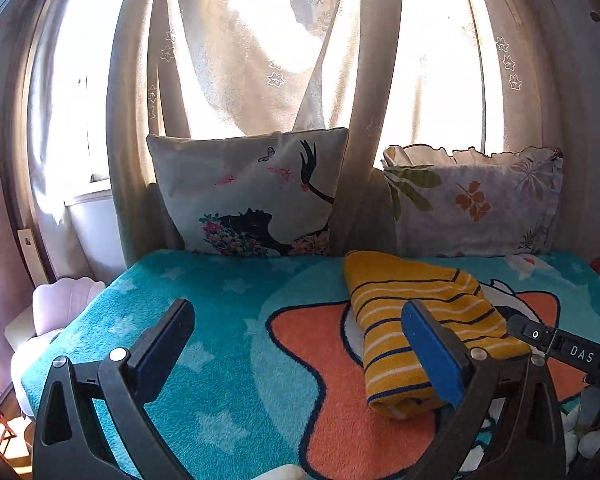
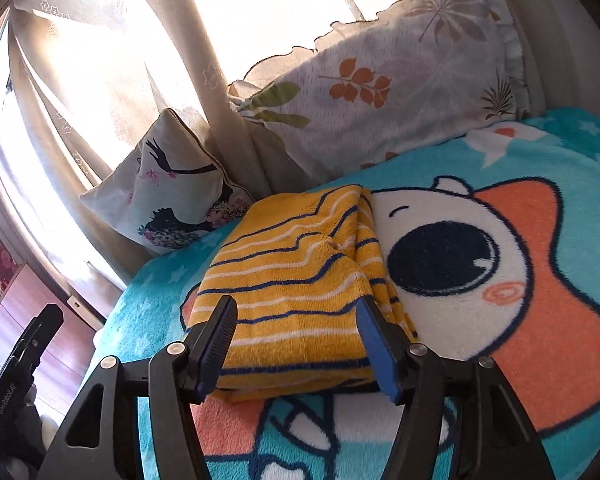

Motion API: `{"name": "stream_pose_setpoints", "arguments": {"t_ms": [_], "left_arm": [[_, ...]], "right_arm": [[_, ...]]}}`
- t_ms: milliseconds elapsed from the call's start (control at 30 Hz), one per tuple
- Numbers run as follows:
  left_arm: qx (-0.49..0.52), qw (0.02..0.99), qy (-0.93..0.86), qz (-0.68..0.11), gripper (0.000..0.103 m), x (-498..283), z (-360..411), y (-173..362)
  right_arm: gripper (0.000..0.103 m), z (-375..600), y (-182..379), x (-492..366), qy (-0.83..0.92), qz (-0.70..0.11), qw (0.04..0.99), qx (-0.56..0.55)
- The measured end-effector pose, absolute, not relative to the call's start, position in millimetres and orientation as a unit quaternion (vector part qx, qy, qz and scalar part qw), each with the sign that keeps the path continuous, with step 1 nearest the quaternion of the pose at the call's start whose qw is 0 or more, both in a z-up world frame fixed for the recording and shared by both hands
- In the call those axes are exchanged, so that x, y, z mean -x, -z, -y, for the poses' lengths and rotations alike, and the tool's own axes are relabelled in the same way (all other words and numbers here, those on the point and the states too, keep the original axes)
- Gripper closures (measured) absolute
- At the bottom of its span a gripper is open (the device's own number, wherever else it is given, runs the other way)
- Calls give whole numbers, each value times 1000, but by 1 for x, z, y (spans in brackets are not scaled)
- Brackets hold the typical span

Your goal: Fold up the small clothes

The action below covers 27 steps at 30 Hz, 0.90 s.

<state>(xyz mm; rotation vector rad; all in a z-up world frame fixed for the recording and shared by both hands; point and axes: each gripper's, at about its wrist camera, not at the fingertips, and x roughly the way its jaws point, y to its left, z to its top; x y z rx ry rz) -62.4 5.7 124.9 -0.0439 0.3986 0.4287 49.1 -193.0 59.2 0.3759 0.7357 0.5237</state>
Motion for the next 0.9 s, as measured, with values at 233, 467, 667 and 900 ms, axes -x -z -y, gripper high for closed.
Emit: {"name": "stream_pose_setpoints", "arguments": {"t_ms": [233, 467, 667, 900], "left_arm": [[87, 948, -151, -268, 0, 66, -10, -105], [87, 936, -158, -302, 0, 65, -7, -90], [95, 925, -171, -327, 0, 58, -12, -76], [79, 916, -149, -364, 0, 45, -5, -56]], "right_arm": [[31, 187, -61, -21, -220, -353, 901, -127], [29, 176, -49, -7, -208, -368, 903, -80], [27, 167, -45, -1, -201, -372, 905, -45], [23, 161, -39, 1, -194, -374, 907, -21]]}}
